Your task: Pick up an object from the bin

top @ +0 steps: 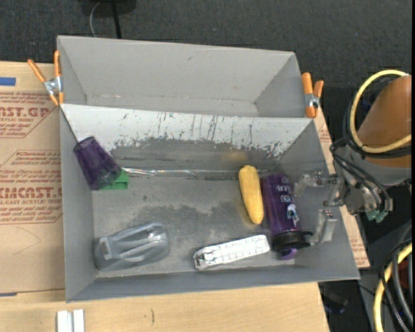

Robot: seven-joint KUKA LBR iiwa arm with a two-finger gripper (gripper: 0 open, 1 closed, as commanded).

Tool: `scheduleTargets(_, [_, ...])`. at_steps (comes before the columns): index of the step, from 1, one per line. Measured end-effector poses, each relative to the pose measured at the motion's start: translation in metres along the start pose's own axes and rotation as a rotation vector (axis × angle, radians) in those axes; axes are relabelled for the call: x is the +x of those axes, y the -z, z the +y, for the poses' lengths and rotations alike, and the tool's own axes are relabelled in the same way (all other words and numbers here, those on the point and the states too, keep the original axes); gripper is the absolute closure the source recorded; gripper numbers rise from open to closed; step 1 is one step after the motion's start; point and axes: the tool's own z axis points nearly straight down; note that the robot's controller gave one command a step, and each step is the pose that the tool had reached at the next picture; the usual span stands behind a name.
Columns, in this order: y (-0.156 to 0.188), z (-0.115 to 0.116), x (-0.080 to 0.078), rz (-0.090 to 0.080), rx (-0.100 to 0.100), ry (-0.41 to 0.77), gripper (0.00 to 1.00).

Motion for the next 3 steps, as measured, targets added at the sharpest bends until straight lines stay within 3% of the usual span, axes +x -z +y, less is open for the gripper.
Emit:
scheduleTargets(1, [-0.052, 0.031, -0.008, -0.003, 0.001, 0.032, 0.0])
scheduleTargets(2, [-0.094, 0.047, -0.018, 0.002, -0.002, -0.033, 0.0])
scheduleTargets(3, [-0.108, 0.047, -0.013, -0.001, -0.001, -0.22, 0.0])
